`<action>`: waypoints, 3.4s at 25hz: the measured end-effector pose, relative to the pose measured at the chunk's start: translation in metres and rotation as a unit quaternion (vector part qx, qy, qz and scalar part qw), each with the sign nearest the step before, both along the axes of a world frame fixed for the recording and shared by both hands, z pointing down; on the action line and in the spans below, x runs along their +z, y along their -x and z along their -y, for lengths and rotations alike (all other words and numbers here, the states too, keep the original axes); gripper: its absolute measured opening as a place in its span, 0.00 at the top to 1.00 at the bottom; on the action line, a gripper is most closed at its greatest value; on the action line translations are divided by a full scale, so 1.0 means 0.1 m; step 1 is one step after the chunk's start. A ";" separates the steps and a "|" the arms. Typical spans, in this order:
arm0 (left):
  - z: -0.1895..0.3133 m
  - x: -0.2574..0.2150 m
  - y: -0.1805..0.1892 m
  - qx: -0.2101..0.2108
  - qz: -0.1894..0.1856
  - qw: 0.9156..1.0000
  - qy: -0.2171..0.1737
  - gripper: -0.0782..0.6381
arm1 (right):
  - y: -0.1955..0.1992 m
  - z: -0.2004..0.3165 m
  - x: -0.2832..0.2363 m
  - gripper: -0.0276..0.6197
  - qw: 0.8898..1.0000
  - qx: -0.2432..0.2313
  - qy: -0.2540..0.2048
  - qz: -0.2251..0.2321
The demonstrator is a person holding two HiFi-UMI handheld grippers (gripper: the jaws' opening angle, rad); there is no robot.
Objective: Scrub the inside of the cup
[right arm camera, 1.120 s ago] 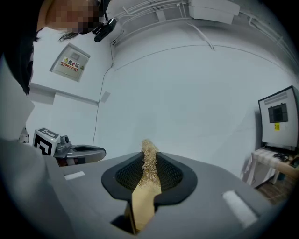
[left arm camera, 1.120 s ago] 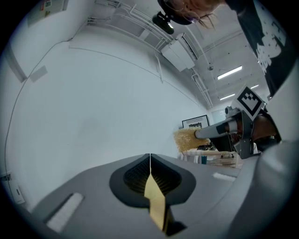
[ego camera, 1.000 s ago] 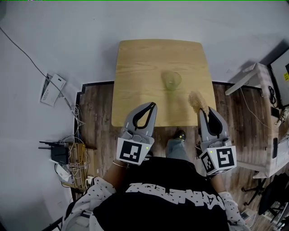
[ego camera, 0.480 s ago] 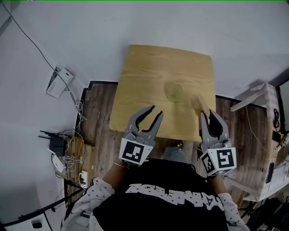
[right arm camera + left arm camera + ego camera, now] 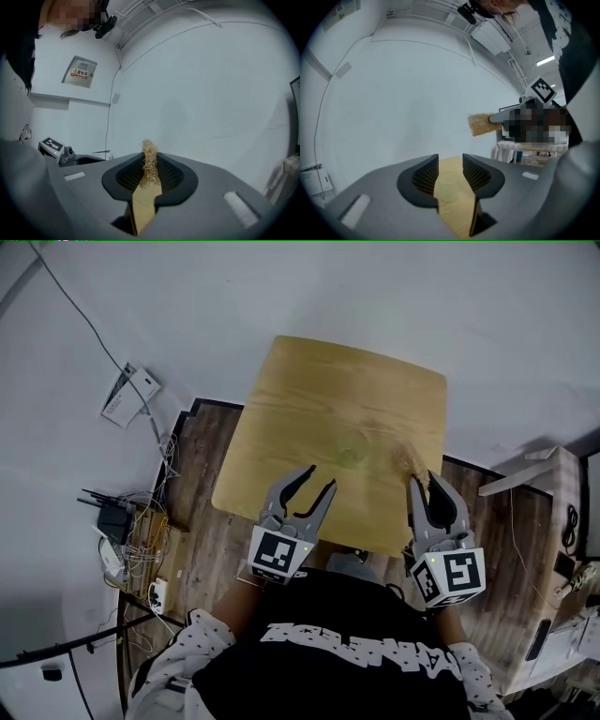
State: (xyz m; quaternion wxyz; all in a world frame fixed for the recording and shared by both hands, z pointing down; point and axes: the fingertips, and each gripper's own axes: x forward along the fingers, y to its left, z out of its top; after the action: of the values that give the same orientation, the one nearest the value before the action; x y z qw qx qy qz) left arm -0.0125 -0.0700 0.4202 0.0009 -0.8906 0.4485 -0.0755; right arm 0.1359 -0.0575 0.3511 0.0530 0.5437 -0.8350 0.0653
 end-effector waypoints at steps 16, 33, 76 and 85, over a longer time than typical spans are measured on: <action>0.38 0.86 -0.30 -0.040 0.026 0.996 0.079 0.47 | -0.18 0.43 0.48 0.82 0.995 -0.068 0.071 -0.019; 0.86 1.66 -0.45 0.023 0.042 0.990 0.129 0.41 | -0.01 0.67 0.86 0.82 0.991 -0.043 0.125 -0.037; 1.05 1.49 -0.66 0.121 0.135 0.979 0.097 0.39 | 0.04 0.78 0.83 0.82 0.992 -0.029 0.118 -0.046; 0.98 0.97 -0.65 0.136 0.171 0.975 0.038 0.39 | 0.26 0.78 0.48 0.82 0.989 -0.107 0.082 -0.059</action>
State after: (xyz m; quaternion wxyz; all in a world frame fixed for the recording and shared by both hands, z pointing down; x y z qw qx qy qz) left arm 0.0528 -0.1676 0.5174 0.0535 -0.9165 0.3134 -0.2426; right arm 0.1097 -0.1355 0.3987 0.1534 0.4480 -0.8756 0.0950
